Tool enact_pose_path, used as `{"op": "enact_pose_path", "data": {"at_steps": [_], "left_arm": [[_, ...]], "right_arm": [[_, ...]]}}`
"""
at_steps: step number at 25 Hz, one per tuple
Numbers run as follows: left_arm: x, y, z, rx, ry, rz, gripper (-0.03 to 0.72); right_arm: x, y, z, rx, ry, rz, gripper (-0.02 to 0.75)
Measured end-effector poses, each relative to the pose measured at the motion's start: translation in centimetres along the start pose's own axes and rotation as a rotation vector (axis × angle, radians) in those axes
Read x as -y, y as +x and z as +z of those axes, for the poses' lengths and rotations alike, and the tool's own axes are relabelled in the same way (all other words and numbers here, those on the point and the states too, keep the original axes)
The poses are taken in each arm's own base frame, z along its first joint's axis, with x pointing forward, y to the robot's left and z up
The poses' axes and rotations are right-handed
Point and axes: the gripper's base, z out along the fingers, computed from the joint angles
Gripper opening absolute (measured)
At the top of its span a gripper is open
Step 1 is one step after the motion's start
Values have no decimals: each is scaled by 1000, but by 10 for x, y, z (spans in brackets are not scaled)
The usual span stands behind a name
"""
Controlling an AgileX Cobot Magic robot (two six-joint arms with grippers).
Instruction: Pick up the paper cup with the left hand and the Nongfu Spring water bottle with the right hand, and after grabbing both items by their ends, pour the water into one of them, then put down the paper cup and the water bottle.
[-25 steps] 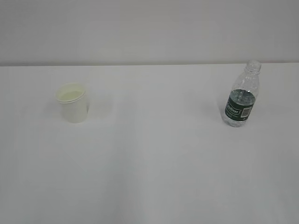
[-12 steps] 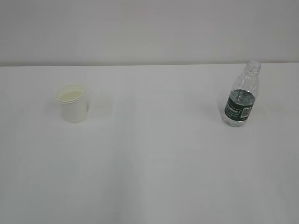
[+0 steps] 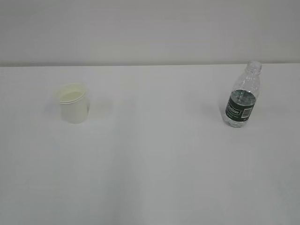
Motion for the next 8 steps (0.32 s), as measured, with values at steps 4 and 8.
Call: {"op": "enact_pose_path", "data": {"at_steps": [4, 8], "left_arm": [[0, 0, 0, 0, 1, -2, 488], [0, 0, 0, 0, 1, -2, 488]], "right_arm": [[0, 0, 0, 0, -4, 2, 536], [0, 0, 0, 0, -4, 2, 536]]}}
